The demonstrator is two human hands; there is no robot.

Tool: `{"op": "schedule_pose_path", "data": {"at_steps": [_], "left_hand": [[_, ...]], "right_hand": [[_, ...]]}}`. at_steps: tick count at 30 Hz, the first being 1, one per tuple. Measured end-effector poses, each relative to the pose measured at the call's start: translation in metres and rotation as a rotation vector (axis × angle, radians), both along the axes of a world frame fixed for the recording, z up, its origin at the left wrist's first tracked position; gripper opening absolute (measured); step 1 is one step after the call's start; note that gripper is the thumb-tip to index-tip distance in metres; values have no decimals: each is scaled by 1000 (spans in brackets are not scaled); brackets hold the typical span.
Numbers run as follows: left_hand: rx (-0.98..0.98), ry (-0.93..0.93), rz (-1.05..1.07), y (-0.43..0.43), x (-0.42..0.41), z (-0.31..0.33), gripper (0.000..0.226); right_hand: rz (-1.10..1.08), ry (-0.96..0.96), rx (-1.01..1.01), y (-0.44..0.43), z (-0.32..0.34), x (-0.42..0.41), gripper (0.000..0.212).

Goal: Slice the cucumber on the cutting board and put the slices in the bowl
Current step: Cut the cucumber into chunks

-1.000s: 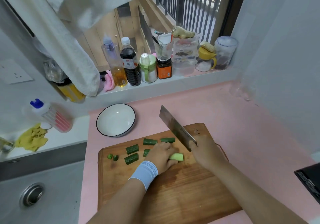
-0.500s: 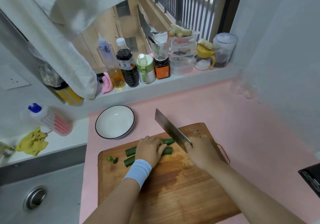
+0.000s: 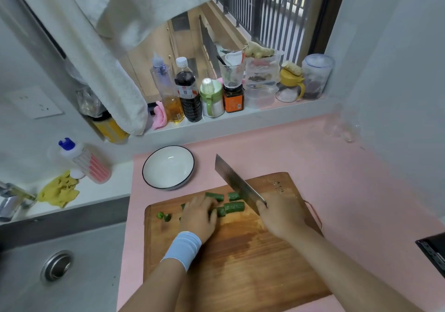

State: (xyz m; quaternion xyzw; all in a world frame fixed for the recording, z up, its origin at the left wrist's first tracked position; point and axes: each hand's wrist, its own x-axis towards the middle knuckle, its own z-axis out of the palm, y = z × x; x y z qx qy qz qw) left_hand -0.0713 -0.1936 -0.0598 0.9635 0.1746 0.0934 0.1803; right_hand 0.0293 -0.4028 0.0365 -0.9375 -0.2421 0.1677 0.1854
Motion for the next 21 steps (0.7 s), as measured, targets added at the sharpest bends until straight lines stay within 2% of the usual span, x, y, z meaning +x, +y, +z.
{"op": "schedule_pose_path", "data": {"at_steps": [6,7,11,13,16,21], "left_hand": [[-59,145,50,18,-56,18,7],[-70,166,30,19,-63,18,11],[-45,322,-31,18,-85,12,48],[7,361,-84,14,-92,11,50],[64,332,-123,8,-95,11,40],[16,196,-213,-14,-83,7,39]], "right_hand": [[40,80,-16,3,-2,-35,34],[50,81,-13,3,-3,-41,33],[73,81,-38,5,-5,-62,32],[85,73,-55,5,-6,-69,31],[100,64,-64,1,-8,-75,29],[69,73,-51,-14,-13,-81,26]]}}
